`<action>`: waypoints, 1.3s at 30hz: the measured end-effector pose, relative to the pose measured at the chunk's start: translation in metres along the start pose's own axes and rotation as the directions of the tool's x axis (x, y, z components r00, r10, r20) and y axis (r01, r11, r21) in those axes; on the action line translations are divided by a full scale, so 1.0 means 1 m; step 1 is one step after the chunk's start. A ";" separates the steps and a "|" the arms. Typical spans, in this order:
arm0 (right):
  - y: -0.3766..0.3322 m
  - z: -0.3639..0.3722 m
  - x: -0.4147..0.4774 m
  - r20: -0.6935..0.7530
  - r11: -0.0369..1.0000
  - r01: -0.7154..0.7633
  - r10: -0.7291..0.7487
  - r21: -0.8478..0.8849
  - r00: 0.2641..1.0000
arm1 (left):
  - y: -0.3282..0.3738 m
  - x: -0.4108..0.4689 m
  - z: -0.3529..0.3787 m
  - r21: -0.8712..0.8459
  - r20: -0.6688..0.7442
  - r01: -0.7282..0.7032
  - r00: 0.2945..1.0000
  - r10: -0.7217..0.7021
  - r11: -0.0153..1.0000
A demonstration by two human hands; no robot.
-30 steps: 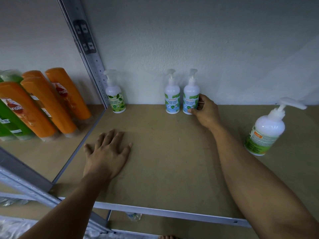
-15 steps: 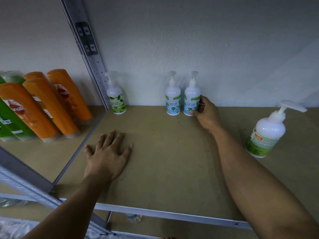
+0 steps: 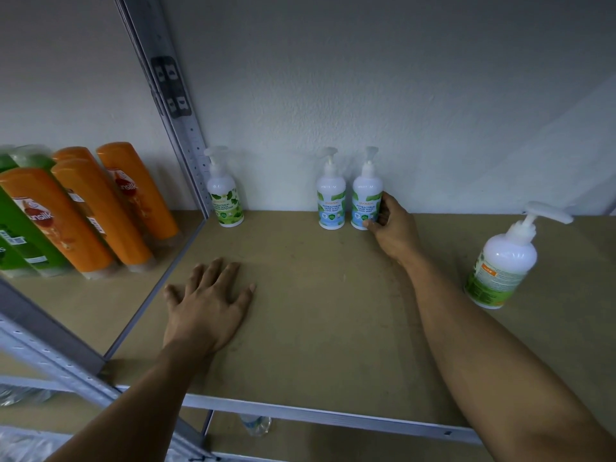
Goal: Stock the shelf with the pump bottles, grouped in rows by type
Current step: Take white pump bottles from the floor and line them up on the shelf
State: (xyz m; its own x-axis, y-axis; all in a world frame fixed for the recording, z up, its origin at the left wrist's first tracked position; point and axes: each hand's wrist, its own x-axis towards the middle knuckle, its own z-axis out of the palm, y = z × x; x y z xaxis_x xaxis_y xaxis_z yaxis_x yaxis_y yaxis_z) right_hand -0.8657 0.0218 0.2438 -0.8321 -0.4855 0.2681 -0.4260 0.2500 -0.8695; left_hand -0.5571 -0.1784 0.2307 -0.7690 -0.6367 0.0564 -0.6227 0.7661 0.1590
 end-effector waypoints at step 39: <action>0.005 -0.136 -0.172 -0.215 0.984 -0.157 0.173 0.088 0.961 | 0.093 -0.076 -0.002 -0.465 -0.069 0.024 0.996 -0.063 0.885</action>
State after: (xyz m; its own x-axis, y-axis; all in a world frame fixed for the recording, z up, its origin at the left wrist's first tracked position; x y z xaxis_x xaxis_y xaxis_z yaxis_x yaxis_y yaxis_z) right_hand -0.7728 0.2202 0.2501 -0.9499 -0.2431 0.1965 -0.2568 0.2483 -0.9340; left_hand -0.5562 -0.0594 0.2435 -0.7164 -0.6882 0.1146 -0.5019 0.6225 0.6005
